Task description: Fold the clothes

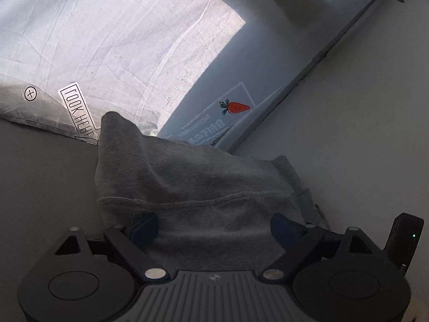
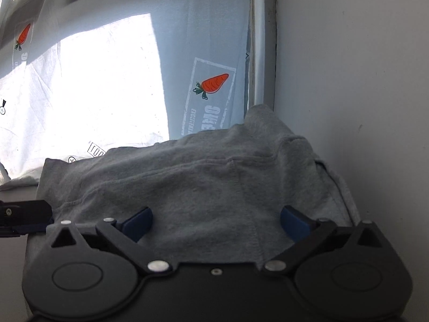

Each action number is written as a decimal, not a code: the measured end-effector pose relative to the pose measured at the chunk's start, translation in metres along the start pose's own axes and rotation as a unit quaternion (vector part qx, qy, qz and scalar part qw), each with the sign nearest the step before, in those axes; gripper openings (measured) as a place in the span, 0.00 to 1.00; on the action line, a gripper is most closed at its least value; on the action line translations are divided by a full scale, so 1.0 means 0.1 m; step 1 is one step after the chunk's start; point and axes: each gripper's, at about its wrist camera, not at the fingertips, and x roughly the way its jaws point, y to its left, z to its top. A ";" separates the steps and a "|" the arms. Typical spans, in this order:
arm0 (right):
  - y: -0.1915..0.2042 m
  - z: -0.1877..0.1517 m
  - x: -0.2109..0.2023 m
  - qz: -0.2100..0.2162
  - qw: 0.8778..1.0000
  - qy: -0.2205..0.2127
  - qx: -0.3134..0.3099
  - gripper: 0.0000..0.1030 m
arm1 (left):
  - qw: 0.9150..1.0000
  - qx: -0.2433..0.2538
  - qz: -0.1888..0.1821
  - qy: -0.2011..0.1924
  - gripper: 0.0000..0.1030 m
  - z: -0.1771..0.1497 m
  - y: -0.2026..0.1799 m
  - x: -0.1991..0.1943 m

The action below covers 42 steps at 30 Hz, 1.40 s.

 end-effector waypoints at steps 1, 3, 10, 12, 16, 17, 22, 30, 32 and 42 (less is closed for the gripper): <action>-0.03 -0.01 0.00 0.002 1.000 0.002 0.014 1.00 | 1.000 -0.013 -0.001 0.010 0.87 -0.05 0.08 0.09; -0.05 0.04 -0.11 0.001 0.999 -0.003 0.040 1.00 | 0.999 -0.030 0.002 0.015 0.86 -0.05 0.12 0.14; 0.07 0.06 -1.13 -0.027 0.985 -0.129 0.114 1.00 | 0.991 0.079 -0.004 -0.110 0.94 0.26 -0.43 -0.92; 0.21 0.03 -1.52 -0.049 0.973 -0.183 0.129 1.00 | 0.978 0.127 0.010 -0.166 1.00 0.25 -0.61 -1.38; 0.57 -0.09 -2.13 -0.041 0.960 -0.254 0.107 1.00 | 0.952 0.175 0.045 -0.248 1.00 0.07 -0.82 -2.27; 0.68 -0.12 -2.24 -0.038 0.962 -0.253 0.091 1.00 | 0.947 0.179 0.060 -0.260 1.00 0.01 -0.87 -2.47; 1.25 -0.35 -2.73 0.014 0.969 -0.247 0.020 1.00 | 0.932 0.173 0.132 -0.290 1.00 -0.42 -1.01 -3.39; 2.43 -0.78 -3.15 0.180 0.967 -0.180 -0.025 1.00 | 0.912 0.124 0.198 -0.338 1.00 -0.92 -0.81 -4.55; 2.82 -0.95 -3.29 0.191 0.966 -0.167 -0.046 1.00 | 0.916 0.118 0.221 -0.313 1.00 -0.96 -0.65 -4.85; 4.54 -1.77 -4.04 0.166 0.983 -0.078 -0.007 1.00 | 0.940 0.144 0.229 -0.210 1.00 -1.40 0.30 -6.41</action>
